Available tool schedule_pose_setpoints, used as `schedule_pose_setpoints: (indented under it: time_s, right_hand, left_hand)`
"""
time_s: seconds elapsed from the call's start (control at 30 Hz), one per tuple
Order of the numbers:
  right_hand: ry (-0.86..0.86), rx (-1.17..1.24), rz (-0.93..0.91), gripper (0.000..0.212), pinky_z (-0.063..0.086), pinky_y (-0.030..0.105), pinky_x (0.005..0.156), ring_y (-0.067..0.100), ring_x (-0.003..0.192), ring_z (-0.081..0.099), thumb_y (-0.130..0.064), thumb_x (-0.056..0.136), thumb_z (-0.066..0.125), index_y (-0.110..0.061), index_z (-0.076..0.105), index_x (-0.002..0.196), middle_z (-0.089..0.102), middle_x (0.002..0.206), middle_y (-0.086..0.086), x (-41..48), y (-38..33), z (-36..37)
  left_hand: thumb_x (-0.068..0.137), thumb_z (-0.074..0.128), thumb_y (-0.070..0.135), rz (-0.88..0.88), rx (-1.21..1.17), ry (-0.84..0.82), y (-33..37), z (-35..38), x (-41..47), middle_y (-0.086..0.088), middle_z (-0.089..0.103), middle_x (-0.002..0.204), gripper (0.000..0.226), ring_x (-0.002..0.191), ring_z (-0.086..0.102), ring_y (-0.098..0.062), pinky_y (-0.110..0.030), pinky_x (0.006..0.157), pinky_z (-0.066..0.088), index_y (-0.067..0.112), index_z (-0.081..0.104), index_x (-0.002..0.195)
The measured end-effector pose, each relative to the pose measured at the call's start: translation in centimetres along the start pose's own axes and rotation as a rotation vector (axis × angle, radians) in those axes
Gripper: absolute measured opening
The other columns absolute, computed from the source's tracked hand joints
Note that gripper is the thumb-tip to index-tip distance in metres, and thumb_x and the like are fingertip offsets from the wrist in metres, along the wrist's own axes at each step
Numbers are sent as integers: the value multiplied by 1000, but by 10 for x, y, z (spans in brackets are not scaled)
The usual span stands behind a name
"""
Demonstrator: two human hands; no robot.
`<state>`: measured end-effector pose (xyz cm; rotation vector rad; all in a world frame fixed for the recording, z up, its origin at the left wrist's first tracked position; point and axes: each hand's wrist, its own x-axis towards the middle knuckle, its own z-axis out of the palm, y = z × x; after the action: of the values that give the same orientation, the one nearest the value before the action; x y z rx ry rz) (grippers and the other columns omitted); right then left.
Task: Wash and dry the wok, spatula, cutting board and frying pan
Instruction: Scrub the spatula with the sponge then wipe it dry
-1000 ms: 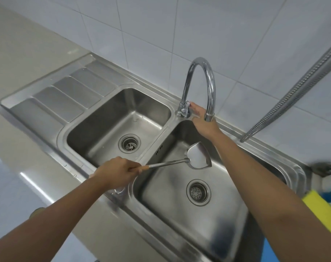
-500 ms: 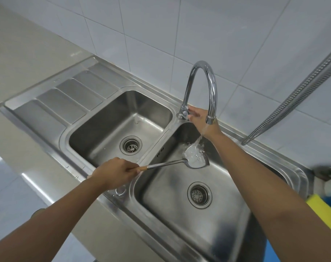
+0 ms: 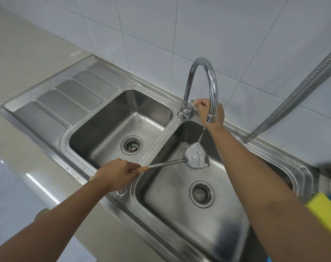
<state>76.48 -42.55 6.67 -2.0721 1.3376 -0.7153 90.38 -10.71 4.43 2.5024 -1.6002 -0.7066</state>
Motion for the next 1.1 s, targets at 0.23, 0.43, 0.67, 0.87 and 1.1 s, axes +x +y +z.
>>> schedule_pose_setpoints:
  time_s: [0.23, 0.43, 0.67, 0.87, 1.1]
  right_hand:
    - [-30, 34, 45, 21, 52, 35, 72, 25, 80, 65, -31, 90, 61, -16, 76, 91, 73, 87, 7, -21, 3, -12]
    - [121, 277, 317, 31, 45, 21, 91, 10, 100, 62, -14, 94, 57, -15, 66, 124, 69, 117, -2, -115, 56, -45]
    - [549, -169, 516, 39, 42, 38, 87, 38, 108, 51, -4, 85, 51, -14, 64, 120, 63, 121, 10, -191, 156, -133]
    - [211, -503, 899, 52, 34, 52, 104, 43, 130, 30, -31, 92, 51, -14, 38, 140, 34, 149, 9, -200, 223, -204]
    - [37, -514, 847, 51, 32, 53, 99, 41, 128, 35, -29, 86, 53, -22, 41, 135, 47, 136, 11, -187, 238, -212]
  left_hand:
    - [95, 40, 59, 60, -2, -14, 8, 0, 3, 9, 56, 60, 28, 60, 54, -6, -30, 59, 47, 44, 61, 85]
    - [95, 42, 56, 100, -29, -10, 42, 4, 9, 9, 63, 71, 28, 68, 58, -7, -25, 55, 42, 44, 65, 106]
    - [97, 38, 52, 259, 35, -17, 94, 23, 24, 5, 66, 80, 35, 75, 61, -19, -31, 64, 47, 31, 66, 104]
    - [95, 39, 55, 300, 17, -62, 113, 35, 38, 8, 61, 67, 35, 65, 60, -11, -29, 62, 51, 29, 62, 92]
    - [96, 37, 56, 312, 9, -83, 120, 36, 45, 6, 62, 65, 38, 64, 62, -15, -32, 63, 54, 28, 62, 90]
